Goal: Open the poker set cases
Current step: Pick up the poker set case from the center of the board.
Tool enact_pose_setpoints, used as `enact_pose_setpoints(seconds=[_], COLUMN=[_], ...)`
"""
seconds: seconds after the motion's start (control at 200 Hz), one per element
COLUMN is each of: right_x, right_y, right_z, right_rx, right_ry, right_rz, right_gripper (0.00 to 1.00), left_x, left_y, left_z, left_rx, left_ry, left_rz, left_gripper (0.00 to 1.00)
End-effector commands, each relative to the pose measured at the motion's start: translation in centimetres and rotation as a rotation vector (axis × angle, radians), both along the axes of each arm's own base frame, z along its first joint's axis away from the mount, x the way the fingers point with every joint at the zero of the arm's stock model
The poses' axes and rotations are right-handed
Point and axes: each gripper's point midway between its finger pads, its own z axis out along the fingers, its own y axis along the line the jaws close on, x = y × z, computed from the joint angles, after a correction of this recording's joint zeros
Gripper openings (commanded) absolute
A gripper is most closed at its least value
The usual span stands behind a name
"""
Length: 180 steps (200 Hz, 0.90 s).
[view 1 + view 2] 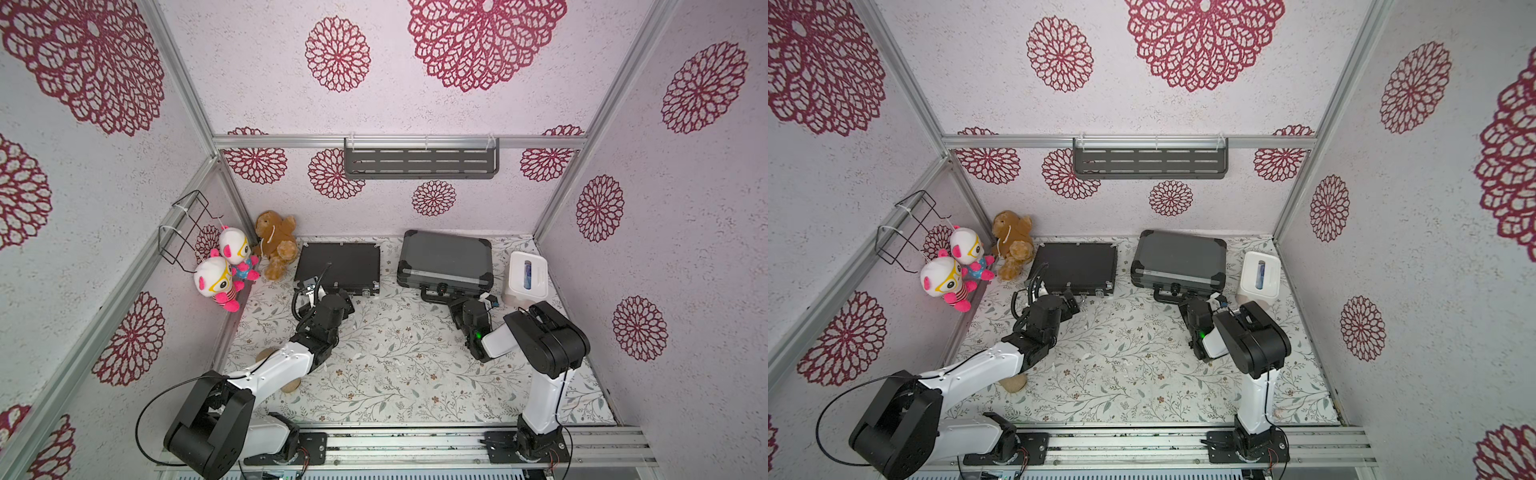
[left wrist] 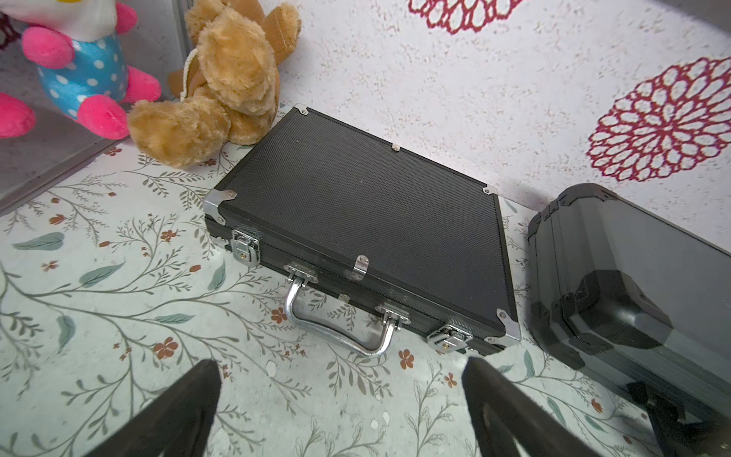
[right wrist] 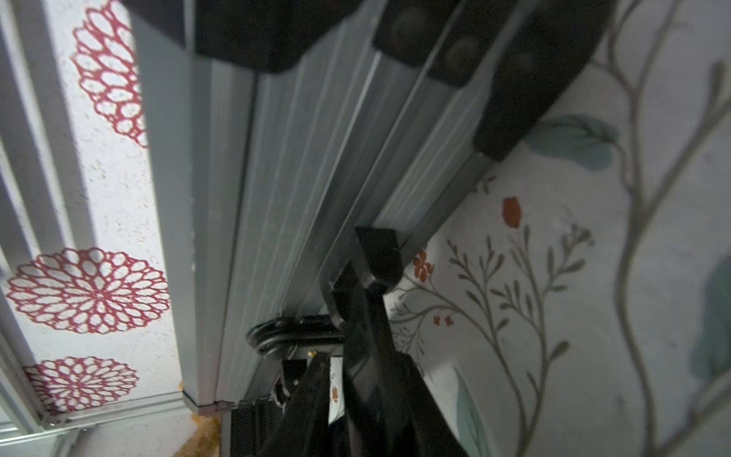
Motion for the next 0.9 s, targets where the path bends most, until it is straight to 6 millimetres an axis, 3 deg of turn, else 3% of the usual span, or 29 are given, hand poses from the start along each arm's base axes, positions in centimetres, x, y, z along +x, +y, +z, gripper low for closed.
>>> enact_pose_setpoints(seconds=[0.0, 0.265, 0.465, 0.545, 0.625, 0.756, 0.896], right_x=[0.0, -0.8, -1.2, -1.3, -1.4, -1.3, -1.3], right_y=[0.4, -0.2, -0.7, -1.0, -1.2, -0.9, -1.2], right_z=[1.2, 0.6, 0.6, 0.8, 1.2, 1.8, 1.4], right_rx=[-0.017, -0.056, -0.128, -0.166, -0.213, -0.262, -0.252], right_ry=[-0.049, 0.013, 0.076, 0.096, 0.109, 0.114, 0.127], right_rz=[0.0, 0.004, 0.075, 0.111, 0.138, 0.192, 0.235], right_gripper=[0.18, 0.0, 0.0, 0.0, 0.0, 0.0, 0.0], left_x=[0.4, -0.7, -1.7, -2.1, -2.1, -2.0, -0.9], left_y=[-0.2, -6.2, -11.5, -12.7, -14.2, -19.7, -26.0], left_z=[0.4, 2.0, 0.8, -0.2, 0.1, 1.1, -0.7], left_rx=[0.011, -0.014, 0.127, 0.181, 0.214, 0.409, 0.726], left_ry=[-0.011, -0.168, -0.172, -0.197, -0.25, -0.274, -0.22], left_rz=[-0.009, -0.42, -0.695, -0.739, -0.777, -0.9, -1.091], left_gripper=[1.0, 1.0, 0.98, 0.97, 0.95, 0.91, 0.9])
